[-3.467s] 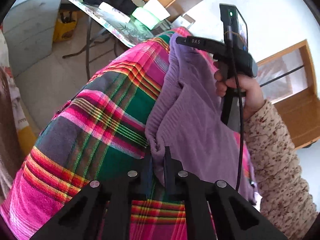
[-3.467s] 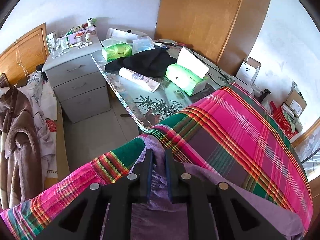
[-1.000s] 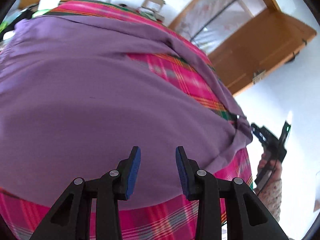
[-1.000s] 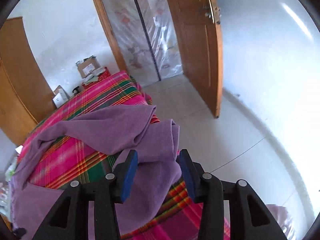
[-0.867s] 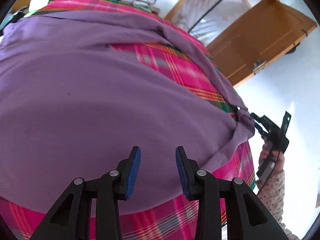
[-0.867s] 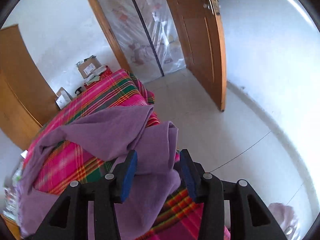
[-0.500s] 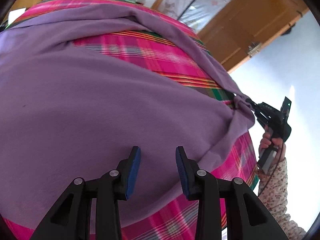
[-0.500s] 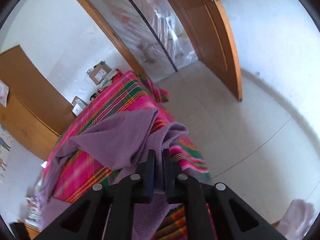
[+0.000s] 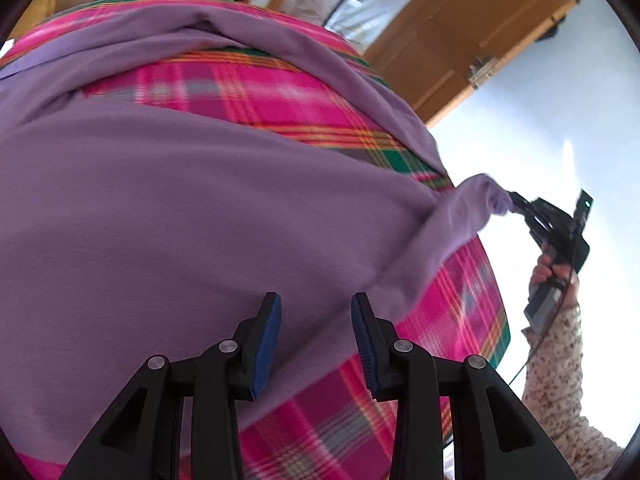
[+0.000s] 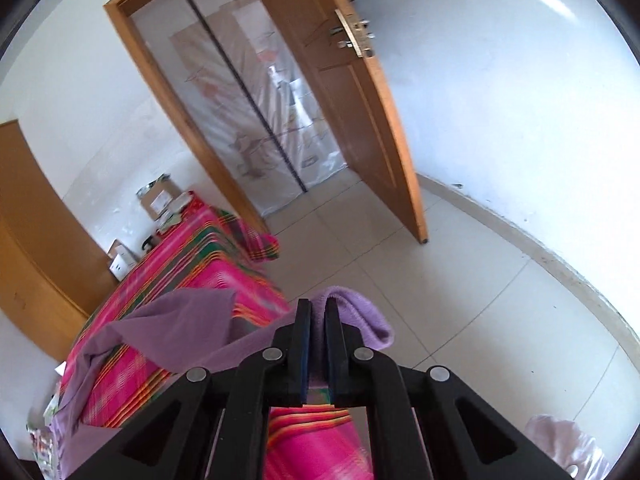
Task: Fold clothes
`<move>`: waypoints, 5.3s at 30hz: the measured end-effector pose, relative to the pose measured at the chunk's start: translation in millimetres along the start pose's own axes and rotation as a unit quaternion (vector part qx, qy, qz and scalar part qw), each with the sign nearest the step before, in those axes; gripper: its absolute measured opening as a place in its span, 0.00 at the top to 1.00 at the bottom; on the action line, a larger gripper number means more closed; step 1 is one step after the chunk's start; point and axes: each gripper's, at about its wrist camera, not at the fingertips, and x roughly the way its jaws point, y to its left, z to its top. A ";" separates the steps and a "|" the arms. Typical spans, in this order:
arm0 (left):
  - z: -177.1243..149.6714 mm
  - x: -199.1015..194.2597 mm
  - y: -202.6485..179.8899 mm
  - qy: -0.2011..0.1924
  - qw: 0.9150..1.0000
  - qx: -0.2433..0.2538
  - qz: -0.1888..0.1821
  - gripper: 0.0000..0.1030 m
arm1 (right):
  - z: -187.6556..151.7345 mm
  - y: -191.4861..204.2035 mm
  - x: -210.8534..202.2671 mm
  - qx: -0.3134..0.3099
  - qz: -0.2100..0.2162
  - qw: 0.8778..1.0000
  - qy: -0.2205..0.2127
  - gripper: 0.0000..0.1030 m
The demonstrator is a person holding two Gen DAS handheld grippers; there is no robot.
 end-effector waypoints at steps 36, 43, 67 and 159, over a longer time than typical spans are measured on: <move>-20.4 22.9 -47.8 0.084 0.990 0.057 -0.095 0.63 | 9.0 -40.7 17.7 -0.015 -0.105 0.994 0.030 0.99; -23.2 24.3 -53.5 0.097 0.986 0.068 -0.114 0.63 | 3.4 -41.4 19.2 0.000 -0.197 0.980 0.036 0.98; -4.7 -7.8 -7.9 0.051 0.993 -0.009 -0.108 0.63 | -48.3 22.9 73.1 -0.040 0.105 0.977 0.183 0.73; -143.7 -249.4 304.7 -0.252 0.876 -0.411 -0.036 0.49 | -460.0 508.1 -115.8 -0.567 0.363 0.714 0.192 0.97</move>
